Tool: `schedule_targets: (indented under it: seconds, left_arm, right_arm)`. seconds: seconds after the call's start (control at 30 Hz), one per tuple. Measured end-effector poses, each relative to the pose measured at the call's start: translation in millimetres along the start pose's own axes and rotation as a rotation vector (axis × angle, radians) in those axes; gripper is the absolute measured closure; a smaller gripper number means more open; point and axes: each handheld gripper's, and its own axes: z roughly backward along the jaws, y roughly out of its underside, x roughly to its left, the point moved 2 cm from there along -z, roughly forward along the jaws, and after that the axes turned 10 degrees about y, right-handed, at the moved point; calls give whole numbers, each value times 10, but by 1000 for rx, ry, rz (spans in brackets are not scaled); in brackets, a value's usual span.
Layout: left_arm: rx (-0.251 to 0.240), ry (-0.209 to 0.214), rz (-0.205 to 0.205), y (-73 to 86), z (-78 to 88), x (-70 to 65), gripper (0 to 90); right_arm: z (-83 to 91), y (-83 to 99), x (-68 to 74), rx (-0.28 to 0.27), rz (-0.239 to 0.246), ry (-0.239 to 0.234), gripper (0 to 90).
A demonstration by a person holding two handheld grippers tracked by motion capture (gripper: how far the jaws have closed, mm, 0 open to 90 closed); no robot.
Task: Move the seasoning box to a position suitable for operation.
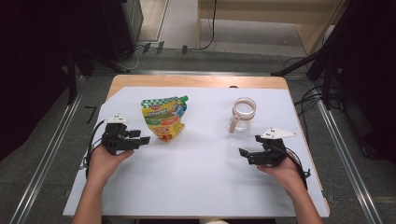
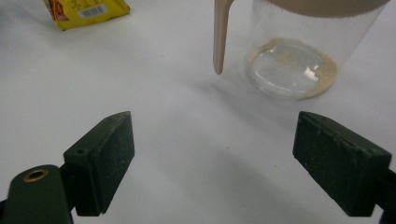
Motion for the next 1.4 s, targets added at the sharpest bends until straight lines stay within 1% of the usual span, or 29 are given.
schedule_targets:
  seconds: [0.07, 0.1, 0.17, 0.2, 0.23, 0.27, 0.3, 0.33, 0.37, 0.4, 0.43, 0.47, 0.53, 0.6, 0.63, 0.7, 0.73, 0.8, 0.87, 0.9, 0.97, 1.0, 1.07, 1.17, 1.27, 1.33, 1.4]
  left_arm:
    - [1, 2, -2, -1, 8, -1, 427]
    - [-1, -1, -1, -2, 12, -1, 426]
    - [-3, -3, 2, -3, 17, -3, 423]
    - [-3, -3, 2, -3, 17, -3, 421]
    - [-2, -2, 1, -3, 17, -3, 421]
    - [0, -3, -1, -4, 18, -2, 420]
    - [2, -4, -1, -6, 18, -1, 418]
    - [2, -4, -1, -6, 18, -1, 418]
    - [1, -2, -2, -9, 17, -1, 418]
    - [2, -3, -2, -12, 17, -1, 418]
    - [7, -3, -5, -18, 15, -2, 418]
    - [7, -3, -5, -18, 15, -2, 418]
    - [7, -2, -6, -22, 3, -6, 416]
    - [11, -3, -8, -21, -3, -8, 416]
    - [20, -7, -16, -17, -10, -11, 415]
    - [24, -4, -19, -17, -13, -12, 415]
    - [22, -2, -18, -19, -14, -13, 414]
    - [20, -2, -20, -24, -11, -11, 412]
    - [16, -1, -19, -25, -13, -10, 411]
    - [16, 5, -18, -28, -13, -10, 411]
    - [18, 1, -19, -26, -15, -12, 410]
    - [20, -1, -21, -26, -13, -19, 410]
    - [13, 3, -19, -29, -10, -22, 409]
    - [12, 2, -23, -31, -10, -26, 408]
    - [24, -19, -25, -31, -25, -30, 404]
    - [34, -12, -28, -28, -33, -31, 404]
    - [32, -14, -29, -28, -33, -35, 404]
  right_arm:
    - [17, -15, 10, -13, -1, 20, 140]
    - [27, -21, 15, -18, -2, 22, 151]
    - [46, -28, 20, -28, 0, 30, 206]
    - [46, -28, 20, -28, 0, 30, 206]
    - [56, -29, 23, -33, -6, 29, 236]
    - [63, -29, 20, -37, -4, 22, 280]
    - [74, -35, 19, -38, 2, 6, 376]
    - [74, -35, 19, -38, 2, 6, 376]
    - [83, -41, 27, -42, 13, -16, 429]
    - [83, -41, 27, -42, 13, -16, 429]
    - [87, -50, 39, -37, 29, -23, 463]
    - [87, -50, 39, -37, 29, -23, 463]
    - [92, -63, 47, -27, 23, -42, 487]
    - [95, -67, 47, -22, 18, -49, 489]
    - [99, -76, 44, -16, 17, -48, 494]
    - [101, -77, 42, -18, 23, -42, 493]
    - [103, -77, 38, -24, 28, -30, 492]
    - [99, -71, 30, -20, 30, -29, 492]
    - [93, -68, 25, -16, 29, -35, 490]
    - [90, -62, 21, -4, 18, -42, 485]
    - [89, -61, 18, -3, 18, -43, 484]
    - [91, -65, 13, -12, 26, -36, 478]
    - [95, -67, 7, -20, 20, -31, 478]
    - [95, -64, 2, -19, 22, -28, 476]
    - [100, -53, -15, -18, 28, -22, 466]
    - [102, -53, -28, -18, 24, -21, 468]
    - [104, -55, -34, -21, 20, -20, 468]
